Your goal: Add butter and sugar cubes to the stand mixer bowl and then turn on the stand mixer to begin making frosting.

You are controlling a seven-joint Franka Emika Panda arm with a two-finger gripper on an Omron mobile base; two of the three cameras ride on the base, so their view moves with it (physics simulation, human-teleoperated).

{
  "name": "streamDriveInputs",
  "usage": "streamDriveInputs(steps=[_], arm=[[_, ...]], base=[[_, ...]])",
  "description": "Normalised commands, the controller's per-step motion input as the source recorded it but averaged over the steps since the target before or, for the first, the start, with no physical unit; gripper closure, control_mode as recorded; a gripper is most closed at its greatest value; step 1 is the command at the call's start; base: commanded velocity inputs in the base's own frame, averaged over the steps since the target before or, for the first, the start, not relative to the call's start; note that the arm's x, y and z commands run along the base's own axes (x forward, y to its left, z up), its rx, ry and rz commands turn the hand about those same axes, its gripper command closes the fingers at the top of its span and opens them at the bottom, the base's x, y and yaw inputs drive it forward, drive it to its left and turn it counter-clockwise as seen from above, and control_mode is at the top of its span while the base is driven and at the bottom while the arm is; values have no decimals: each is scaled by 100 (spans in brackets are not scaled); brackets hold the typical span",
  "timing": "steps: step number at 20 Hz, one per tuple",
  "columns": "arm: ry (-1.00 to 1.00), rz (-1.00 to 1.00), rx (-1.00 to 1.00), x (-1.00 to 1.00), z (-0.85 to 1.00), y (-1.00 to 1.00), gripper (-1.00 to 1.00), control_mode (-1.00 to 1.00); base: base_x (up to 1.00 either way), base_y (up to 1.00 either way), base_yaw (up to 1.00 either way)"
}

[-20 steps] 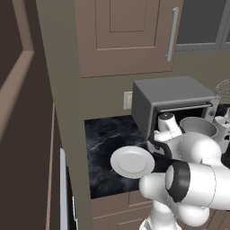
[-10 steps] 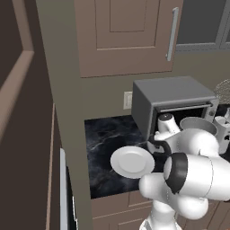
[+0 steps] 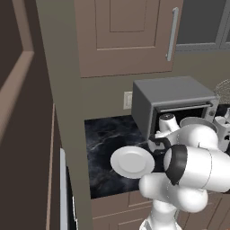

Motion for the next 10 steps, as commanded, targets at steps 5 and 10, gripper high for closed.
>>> streamDriveInputs(steps=[5,10], arm=[[0,0,4,13,-11,0,-100,-100],[0,1,4,6,-17,0,-100,-100]], base=[[0,0,0],[0,0,0]])
